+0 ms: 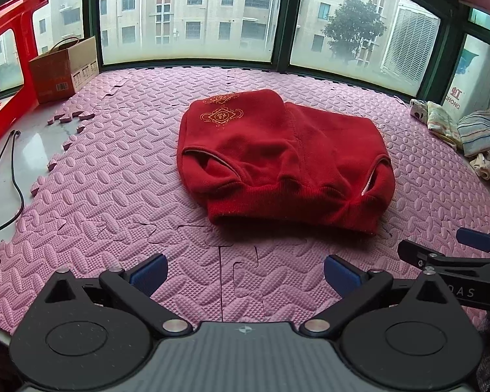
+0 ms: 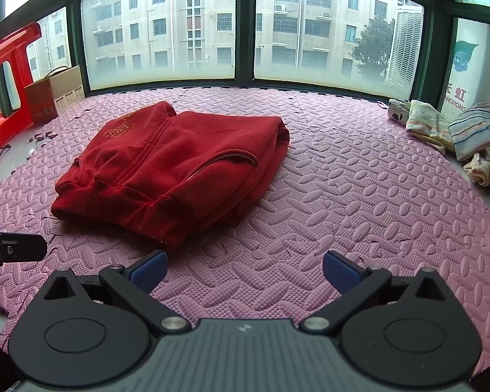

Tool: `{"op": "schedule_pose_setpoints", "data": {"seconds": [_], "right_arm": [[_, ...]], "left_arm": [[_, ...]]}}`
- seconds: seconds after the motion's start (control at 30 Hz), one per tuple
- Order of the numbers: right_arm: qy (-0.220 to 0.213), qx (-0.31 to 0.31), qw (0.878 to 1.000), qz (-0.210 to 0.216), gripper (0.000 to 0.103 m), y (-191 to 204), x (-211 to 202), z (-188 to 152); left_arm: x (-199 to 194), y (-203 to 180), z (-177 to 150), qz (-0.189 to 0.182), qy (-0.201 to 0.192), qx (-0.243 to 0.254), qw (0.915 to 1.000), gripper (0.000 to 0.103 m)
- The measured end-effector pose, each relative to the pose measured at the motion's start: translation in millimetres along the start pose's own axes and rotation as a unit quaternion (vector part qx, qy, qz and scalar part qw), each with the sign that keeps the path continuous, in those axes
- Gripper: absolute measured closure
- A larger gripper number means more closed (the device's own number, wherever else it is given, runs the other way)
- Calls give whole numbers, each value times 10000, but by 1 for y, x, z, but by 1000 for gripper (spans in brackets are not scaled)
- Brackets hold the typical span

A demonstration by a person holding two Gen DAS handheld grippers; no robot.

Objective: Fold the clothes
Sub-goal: 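Move both grippers toward the hem of the folded red hoodie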

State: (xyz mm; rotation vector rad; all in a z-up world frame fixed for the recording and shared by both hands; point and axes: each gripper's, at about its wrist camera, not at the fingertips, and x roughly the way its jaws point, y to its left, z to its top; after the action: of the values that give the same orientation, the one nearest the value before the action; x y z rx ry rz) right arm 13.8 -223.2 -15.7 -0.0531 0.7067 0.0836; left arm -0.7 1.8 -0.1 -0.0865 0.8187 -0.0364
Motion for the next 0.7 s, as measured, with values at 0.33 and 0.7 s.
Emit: {"op": "schedule_pose_setpoints", "data": {"seconds": [0.33,0.7], "right_arm": [[6,-43,10000,82,4,4,-2,0],[182,-105,9995,218,5,9,8,7]], "left_arm": [[1,5,0,39,49,-55,10000,0],[13,10,8,118,150,-71,9998,0]]}}
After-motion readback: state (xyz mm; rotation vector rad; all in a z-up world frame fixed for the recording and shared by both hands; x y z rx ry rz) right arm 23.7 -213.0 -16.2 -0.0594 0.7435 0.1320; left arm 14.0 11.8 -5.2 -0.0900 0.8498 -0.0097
